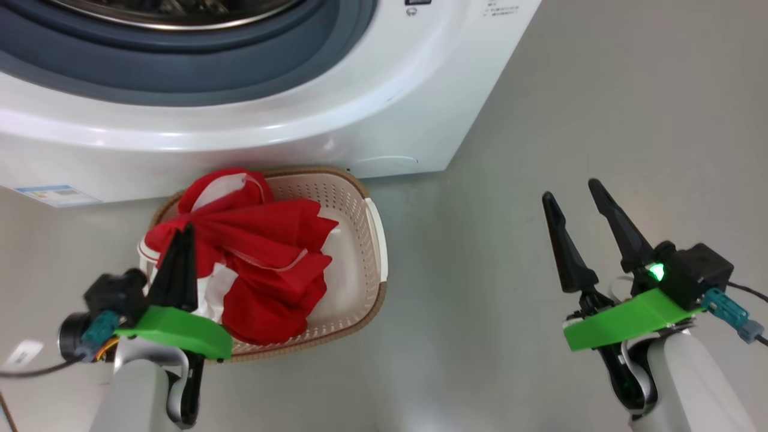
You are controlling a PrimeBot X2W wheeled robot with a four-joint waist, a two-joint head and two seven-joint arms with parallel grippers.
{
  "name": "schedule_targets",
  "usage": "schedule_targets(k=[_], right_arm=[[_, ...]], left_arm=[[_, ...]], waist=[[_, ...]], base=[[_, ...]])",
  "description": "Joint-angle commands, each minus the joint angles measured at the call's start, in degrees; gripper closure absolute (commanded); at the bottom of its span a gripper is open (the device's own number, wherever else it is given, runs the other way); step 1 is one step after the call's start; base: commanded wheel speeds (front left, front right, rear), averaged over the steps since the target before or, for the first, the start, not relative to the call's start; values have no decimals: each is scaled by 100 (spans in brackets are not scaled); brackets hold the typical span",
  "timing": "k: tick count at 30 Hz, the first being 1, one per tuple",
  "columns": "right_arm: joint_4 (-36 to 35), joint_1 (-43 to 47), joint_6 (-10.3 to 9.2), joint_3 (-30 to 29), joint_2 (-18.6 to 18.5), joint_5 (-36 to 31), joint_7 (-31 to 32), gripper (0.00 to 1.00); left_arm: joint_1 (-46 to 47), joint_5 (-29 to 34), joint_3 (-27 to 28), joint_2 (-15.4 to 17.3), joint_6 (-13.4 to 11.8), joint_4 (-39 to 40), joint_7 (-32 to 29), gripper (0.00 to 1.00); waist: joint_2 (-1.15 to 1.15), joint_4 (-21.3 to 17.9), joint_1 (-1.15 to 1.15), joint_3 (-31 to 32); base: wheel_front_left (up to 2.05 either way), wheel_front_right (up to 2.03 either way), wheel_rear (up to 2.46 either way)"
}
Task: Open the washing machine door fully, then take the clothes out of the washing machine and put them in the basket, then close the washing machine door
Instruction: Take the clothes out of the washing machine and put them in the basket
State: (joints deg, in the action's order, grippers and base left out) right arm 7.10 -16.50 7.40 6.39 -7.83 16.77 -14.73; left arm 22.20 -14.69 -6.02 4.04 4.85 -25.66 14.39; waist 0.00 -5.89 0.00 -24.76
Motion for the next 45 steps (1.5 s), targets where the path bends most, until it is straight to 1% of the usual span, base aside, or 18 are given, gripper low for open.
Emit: schedule_targets(k=[1,4,9,14,22,28,35,41,42,43,44,45], right_arm=[[-150,-75,9,122,18,-42,-27,0],[-143,-166,9,173,62,-51,-27,0],[-147,-251,9,224,126,-58,-27,0],[-159,-296,9,266,183,-64,-27,0],[-210,-444,9,339,263,-87,-27,0],[-223,-551,9,415,323,-103,-27,0],[-217,-609,9,431,358,-115,-27,0],[-195,-639,9,421,383,-131,-27,0],[-191,-640,9,420,385,-133,-27,0],[-185,-640,9,418,386,-134,-27,0],[-178,-636,9,416,386,-134,-27,0],[-171,-635,9,419,386,-133,-27,0]], left_arm=[[126,108,112,159,70,-56,59,100],[371,264,52,210,142,-690,60,100],[700,413,14,205,205,-1492,60,100],[1019,515,-59,210,238,-2104,60,100],[1674,583,-231,340,259,-3166,61,100],[2166,543,-469,455,262,-3980,61,100],[2434,340,-781,503,263,-4537,61,100],[2535,83,-967,491,263,-4655,61,100],[2536,34,-1008,473,263,-4660,61,95],[2532,-17,-1059,458,263,-4664,61,80],[2522,-68,-1110,447,263,-4668,61,71],[2514,-130,-1151,441,263,-4668,61,54]], waist=[[0,-87,0,-129],[0,-169,0,-239],[0,-288,0,-395],[0,-382,0,-544],[0,-523,0,-879],[0,-632,0,-1106],[0,-689,0,-1208],[0,-686,0,-1184],[0,-679,0,-1170],[0,-670,0,-1150],[0,-659,0,-1125],[0,-653,0,-1107]], base=[[0,0,0],[0,0,0],[0,0,0],[0,0,0],[0,0,0],[0,0,0],[0,0,0],[0,0,0],[0,0,0],[0,0,0],[0,0,0],[0,0,0]])
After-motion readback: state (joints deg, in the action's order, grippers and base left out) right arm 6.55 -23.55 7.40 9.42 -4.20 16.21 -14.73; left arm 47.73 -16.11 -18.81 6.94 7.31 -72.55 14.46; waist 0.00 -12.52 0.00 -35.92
